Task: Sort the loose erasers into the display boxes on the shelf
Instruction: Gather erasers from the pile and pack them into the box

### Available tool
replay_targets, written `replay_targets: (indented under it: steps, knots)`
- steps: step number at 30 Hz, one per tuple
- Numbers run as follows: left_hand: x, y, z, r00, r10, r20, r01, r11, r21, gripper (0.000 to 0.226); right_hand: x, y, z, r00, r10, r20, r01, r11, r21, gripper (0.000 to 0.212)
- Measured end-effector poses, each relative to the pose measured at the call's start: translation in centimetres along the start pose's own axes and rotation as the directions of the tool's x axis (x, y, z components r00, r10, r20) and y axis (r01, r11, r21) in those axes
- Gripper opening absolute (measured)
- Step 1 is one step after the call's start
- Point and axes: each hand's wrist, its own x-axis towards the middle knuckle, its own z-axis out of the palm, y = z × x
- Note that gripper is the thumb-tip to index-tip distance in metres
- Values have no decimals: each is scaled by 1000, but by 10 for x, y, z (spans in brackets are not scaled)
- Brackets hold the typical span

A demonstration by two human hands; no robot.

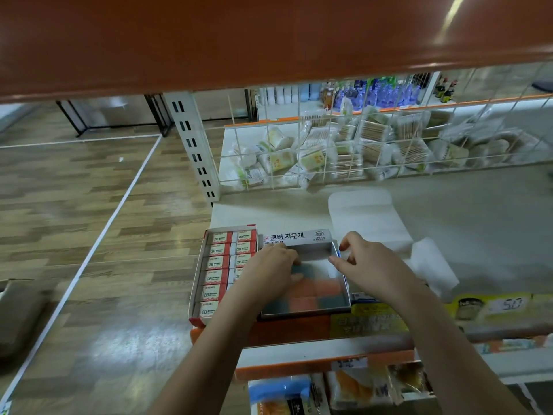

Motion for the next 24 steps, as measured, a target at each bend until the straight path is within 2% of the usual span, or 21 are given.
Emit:
replay_targets:
  steps: [5, 11, 18, 21, 24]
  knots:
    - [2, 1, -4, 1000, 9, -19, -8, 1000, 21, 28, 1, 0, 1, 1000, -16, 3, 16, 1000, -11, 32]
    - [5, -5, -8, 999, 6, 36, -7, 1000, 25, 27, 1, 1, 1, 1000, -19, 2, 19, 1000, -9, 32]
    - [9, -4, -18, 991, 85, 103, -96, 989, 109, 32, 2, 7, -1, 999, 13, -30, -12, 999, 51, 29]
    - [15, 6, -34, 985, 161, 59, -168, 977, 129, 30, -1, 11, -10, 995, 15, -95, -7, 996, 89, 22]
    - [28, 35, -51, 968, 247, -54, -240, 965, 107, 32, -5, 28, -22, 986, -1, -168, 4, 1000, 20, 21]
